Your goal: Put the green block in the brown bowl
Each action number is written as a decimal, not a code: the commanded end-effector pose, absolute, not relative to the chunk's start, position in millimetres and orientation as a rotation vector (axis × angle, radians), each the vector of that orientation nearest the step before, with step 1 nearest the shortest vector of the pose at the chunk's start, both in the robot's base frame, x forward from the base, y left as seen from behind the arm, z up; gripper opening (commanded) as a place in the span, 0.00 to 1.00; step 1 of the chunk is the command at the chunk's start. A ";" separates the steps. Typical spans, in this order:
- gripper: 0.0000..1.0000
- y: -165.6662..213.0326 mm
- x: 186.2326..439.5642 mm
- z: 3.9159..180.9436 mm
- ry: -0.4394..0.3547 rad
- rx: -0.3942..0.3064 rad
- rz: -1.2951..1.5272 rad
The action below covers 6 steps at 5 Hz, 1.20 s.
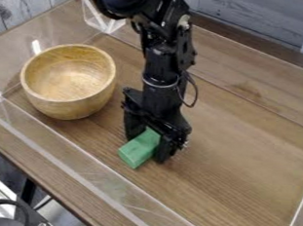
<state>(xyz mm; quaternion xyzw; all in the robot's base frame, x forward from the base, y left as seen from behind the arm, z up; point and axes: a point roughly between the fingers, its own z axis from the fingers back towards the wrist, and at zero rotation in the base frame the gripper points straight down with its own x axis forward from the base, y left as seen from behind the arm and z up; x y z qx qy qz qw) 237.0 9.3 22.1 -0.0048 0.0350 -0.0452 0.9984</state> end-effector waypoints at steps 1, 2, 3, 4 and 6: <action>1.00 8.4 240.1 22.2 0.051 -0.013 -0.100; 1.00 8.2 240.1 20.2 0.049 -0.015 -0.099; 0.00 9.2 240.9 18.9 0.050 -0.013 -0.097; 0.00 9.7 240.8 23.0 0.047 -0.018 -0.097; 0.00 12.4 241.6 37.8 0.033 -0.028 -0.091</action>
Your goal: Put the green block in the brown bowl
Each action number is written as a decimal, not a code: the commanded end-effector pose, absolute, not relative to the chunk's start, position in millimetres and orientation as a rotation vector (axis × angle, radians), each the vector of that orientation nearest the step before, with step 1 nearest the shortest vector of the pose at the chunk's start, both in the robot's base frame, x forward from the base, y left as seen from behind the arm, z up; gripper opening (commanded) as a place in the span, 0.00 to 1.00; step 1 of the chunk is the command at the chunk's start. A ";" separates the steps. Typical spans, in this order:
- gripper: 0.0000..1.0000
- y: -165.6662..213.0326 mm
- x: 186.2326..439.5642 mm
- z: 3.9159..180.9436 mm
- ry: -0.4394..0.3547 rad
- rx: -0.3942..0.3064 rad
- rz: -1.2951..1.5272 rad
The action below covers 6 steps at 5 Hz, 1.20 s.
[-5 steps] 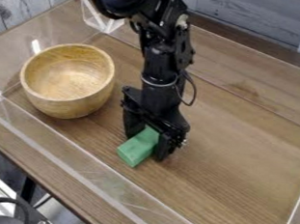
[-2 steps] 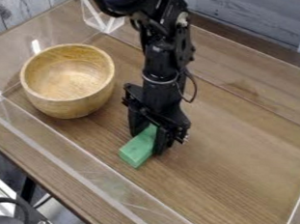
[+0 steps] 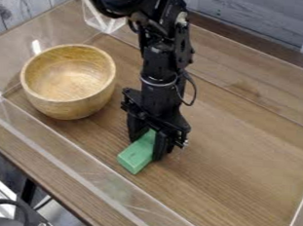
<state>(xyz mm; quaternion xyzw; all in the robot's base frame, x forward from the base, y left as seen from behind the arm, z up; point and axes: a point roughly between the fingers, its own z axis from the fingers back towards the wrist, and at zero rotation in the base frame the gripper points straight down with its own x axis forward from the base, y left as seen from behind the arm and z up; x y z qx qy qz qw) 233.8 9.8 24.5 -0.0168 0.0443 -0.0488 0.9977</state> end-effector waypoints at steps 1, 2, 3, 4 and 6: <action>0.00 13.3 242.1 46.0 0.025 -0.033 -0.089; 0.00 15.4 244.3 58.6 0.008 -0.039 -0.083; 0.00 26.2 249.4 82.6 -0.035 -0.042 -0.054; 0.00 60.6 258.7 108.5 -0.082 -0.040 0.019; 0.00 139.2 256.3 107.0 -0.082 -0.007 0.105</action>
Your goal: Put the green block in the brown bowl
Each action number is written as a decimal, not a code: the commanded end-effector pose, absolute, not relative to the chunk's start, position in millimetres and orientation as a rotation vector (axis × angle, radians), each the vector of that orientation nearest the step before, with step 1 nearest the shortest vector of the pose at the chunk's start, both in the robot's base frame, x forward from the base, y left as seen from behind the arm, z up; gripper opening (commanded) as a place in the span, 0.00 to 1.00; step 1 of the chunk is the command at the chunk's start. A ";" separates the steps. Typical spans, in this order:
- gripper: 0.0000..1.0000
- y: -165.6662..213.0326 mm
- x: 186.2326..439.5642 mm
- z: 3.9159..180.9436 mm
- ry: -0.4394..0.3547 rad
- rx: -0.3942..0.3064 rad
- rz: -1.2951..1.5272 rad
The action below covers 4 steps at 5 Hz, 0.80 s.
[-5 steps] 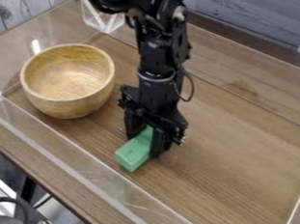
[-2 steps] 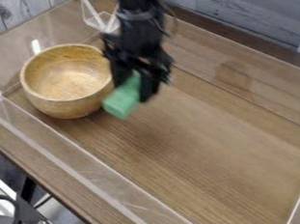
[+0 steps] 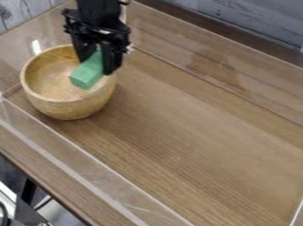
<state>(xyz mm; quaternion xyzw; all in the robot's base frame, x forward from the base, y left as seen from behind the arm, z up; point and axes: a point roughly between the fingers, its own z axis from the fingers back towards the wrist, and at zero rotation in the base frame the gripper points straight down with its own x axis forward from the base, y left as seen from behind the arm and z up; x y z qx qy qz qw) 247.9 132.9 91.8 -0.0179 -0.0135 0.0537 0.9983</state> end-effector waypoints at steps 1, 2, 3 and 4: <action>0.00 160.7 250.1 100.8 -0.078 0.007 0.135; 0.00 170.9 248.3 91.8 -0.069 0.015 0.149; 0.00 175.8 248.5 81.1 -0.060 0.018 0.155; 0.00 176.8 249.4 74.7 -0.051 0.018 0.159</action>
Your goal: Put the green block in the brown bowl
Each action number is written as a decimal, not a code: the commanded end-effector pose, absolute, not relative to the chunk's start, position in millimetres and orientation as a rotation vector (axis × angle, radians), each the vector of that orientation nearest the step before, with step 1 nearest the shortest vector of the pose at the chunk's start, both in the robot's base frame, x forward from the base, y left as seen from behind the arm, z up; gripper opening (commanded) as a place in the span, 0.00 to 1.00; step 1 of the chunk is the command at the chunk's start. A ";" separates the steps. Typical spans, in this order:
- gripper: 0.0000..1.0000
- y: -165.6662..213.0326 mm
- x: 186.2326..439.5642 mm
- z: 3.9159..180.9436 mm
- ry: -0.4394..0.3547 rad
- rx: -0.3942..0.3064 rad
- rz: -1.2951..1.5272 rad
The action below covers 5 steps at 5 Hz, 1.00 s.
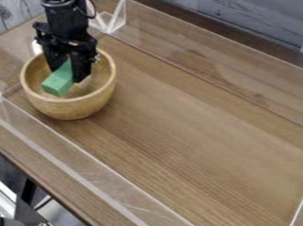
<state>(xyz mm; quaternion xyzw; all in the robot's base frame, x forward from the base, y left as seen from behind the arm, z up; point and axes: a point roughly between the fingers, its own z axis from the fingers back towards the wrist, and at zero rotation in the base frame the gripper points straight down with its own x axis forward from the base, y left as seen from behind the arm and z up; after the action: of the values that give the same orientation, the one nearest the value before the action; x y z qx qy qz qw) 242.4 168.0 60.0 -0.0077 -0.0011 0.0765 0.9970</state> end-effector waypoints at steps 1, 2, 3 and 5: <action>0.00 176.1 250.1 72.2 -0.045 0.014 0.163; 0.00 174.9 250.9 71.5 -0.041 0.007 0.166; 0.00 173.8 251.8 71.7 -0.037 -0.001 0.170; 0.00 172.3 253.4 70.7 -0.028 -0.013 0.179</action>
<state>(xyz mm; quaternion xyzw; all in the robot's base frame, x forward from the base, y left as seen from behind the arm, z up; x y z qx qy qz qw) 244.1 165.7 57.1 -0.0206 0.0093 0.0899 0.9957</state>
